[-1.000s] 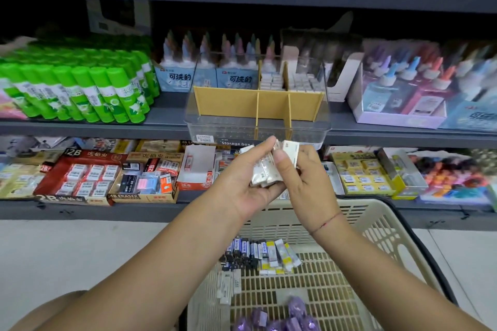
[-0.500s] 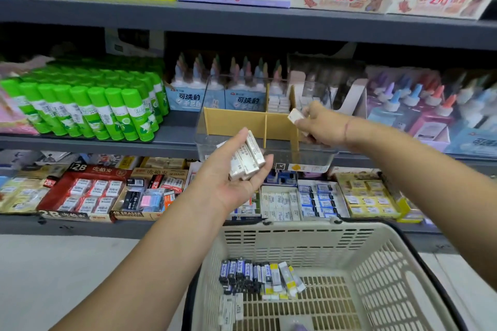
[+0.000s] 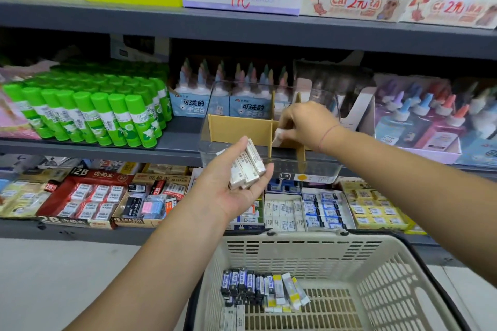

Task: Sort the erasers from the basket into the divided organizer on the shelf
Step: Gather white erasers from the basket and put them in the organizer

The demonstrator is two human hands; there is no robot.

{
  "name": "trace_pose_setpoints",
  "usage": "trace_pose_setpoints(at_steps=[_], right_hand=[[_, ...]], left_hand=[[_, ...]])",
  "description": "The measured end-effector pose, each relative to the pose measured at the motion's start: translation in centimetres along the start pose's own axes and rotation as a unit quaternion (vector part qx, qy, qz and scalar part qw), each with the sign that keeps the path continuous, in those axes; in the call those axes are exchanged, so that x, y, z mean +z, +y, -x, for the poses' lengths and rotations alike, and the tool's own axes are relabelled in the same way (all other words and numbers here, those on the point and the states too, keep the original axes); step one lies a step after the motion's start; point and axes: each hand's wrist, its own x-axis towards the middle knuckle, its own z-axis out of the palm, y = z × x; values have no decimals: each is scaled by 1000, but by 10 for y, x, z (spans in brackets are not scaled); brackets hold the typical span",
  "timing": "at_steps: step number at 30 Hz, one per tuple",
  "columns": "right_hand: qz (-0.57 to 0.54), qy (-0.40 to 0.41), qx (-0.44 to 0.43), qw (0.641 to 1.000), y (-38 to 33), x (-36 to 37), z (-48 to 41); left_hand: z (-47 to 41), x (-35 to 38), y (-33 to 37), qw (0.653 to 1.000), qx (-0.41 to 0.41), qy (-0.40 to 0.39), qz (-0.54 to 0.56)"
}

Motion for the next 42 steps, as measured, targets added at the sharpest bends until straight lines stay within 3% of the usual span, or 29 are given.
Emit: trace_pose_setpoints(at_steps=[5,13,16,18,21,24,30,33,35,38,42], right_hand=[[29,56,-7,998,-1,17,3],[43,58,12,997,-4,18,0],[-27,90,44,995,-12,4,8],[-198,106,79,971,-26,-12,23],[-421,-3,99,902,-51,-26,57],[-486,-74,116,863,-64,-18,81],[-575,16,175,799,-61,-13,82],[-529,66,188,825,-44,-29,73],[-453,86,175,870,-23,-40,61],[-247,45,130,959,7,-46,42],[-28,-3,71,997,14,-30,23]], left_hand=[[0,3,-2,1000,0,4,-5],[0,4,-6,1000,-5,2,-5],[-1,4,-6,1000,-4,-1,2],[-2,4,-6,1000,-2,-2,10],[-2,4,-7,999,-2,-25,21],[-1,5,-8,999,-10,-48,2],[-1,4,-10,999,-11,-40,21],[1,4,-10,1000,-4,-16,17],[2,4,-9,1000,-3,-3,17],[2,2,-8,1000,-7,3,17],[1,2,-7,1000,-6,8,18]])
